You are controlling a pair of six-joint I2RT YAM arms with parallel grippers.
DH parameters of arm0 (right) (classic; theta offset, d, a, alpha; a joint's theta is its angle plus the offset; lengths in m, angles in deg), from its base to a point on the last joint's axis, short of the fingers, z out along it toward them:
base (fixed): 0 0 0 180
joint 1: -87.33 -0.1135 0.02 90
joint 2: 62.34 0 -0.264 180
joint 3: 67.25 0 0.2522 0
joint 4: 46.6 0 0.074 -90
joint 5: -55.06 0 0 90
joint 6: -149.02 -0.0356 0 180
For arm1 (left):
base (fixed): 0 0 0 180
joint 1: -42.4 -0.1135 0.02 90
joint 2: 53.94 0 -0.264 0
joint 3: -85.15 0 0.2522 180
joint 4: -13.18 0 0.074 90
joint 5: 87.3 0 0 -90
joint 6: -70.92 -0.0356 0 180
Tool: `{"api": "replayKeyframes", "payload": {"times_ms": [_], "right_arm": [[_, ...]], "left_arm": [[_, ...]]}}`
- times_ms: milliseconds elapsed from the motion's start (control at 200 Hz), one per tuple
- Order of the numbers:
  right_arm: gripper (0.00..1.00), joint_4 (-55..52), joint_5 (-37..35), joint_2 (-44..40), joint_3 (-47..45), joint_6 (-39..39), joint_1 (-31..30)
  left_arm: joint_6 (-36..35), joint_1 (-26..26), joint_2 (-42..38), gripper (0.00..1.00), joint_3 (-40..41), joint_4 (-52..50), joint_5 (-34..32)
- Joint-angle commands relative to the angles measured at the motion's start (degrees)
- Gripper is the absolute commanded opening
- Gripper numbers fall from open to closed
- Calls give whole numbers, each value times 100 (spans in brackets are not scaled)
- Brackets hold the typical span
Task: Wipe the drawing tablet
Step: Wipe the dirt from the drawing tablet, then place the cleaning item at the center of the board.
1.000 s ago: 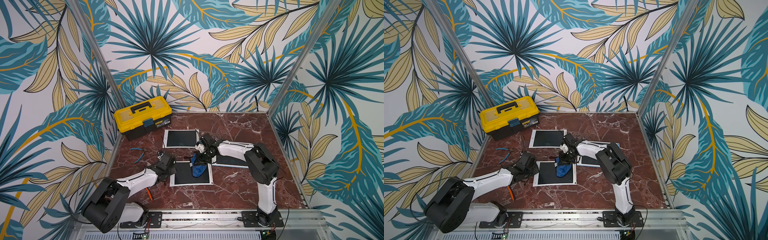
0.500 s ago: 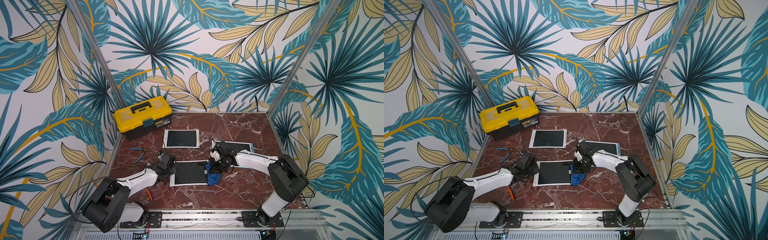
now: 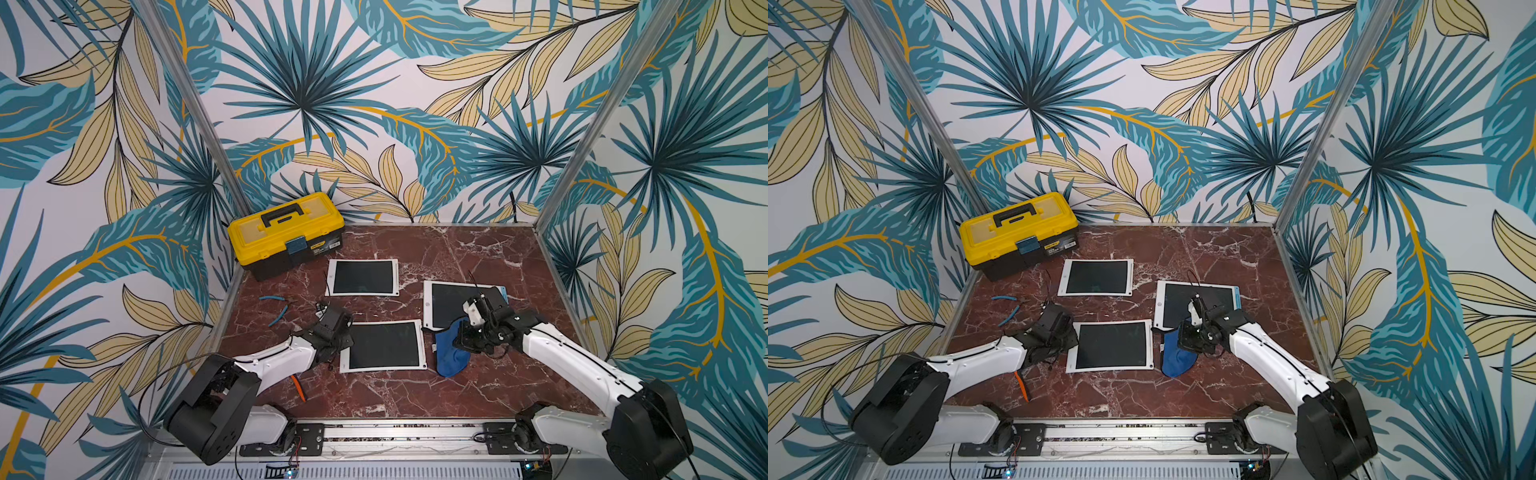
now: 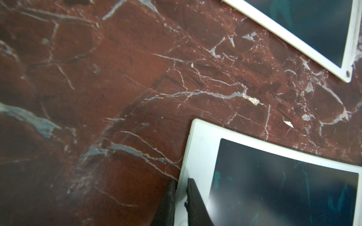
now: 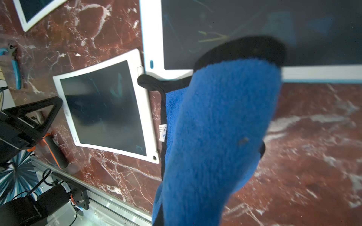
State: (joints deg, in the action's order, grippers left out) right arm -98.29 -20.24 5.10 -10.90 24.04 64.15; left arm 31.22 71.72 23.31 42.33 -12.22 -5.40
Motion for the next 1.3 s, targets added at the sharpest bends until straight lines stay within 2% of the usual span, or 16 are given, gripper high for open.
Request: {"api": "replayKeyframes", "payload": {"times_ms": [0, 195, 265, 361, 611, 681, 741, 976, 1122, 1297], "right_arm": [[6, -806, -423, -583, -221, -191, 54], [7, -1525, -724, -1441, -389, -174, 51], [8, -1589, -627, -1568, -400, -284, 52], [11, -1629, -814, -1572, -482, -461, 52], [17, -1011, -732, -1163, -874, -688, 50], [23, -961, -749, -1136, -858, -640, 51], [34, -937, -766, -1204, -857, -614, 54], [53, -1082, -863, -1299, -750, -545, 51], [76, -1281, -1004, -1383, -527, -561, 53], [78, -1578, -1268, -1609, -248, -590, 51]], "left_arm": [[-91, 74, 189, 15, 269, -778, 619], [-141, 74, 75, 18, 274, -778, 653], [-152, 74, 80, 19, 269, -774, 654], [-187, 74, 114, 19, 252, -770, 651], [-154, 79, 19, 18, 330, -758, 642], [-162, 74, -33, 23, 373, -758, 652], [-178, 74, -68, 24, 383, -761, 669], [-188, 74, -79, 24, 401, -753, 643], [-189, 74, -87, 24, 417, -761, 638], [-171, 80, -96, 24, 436, -761, 634]]}}
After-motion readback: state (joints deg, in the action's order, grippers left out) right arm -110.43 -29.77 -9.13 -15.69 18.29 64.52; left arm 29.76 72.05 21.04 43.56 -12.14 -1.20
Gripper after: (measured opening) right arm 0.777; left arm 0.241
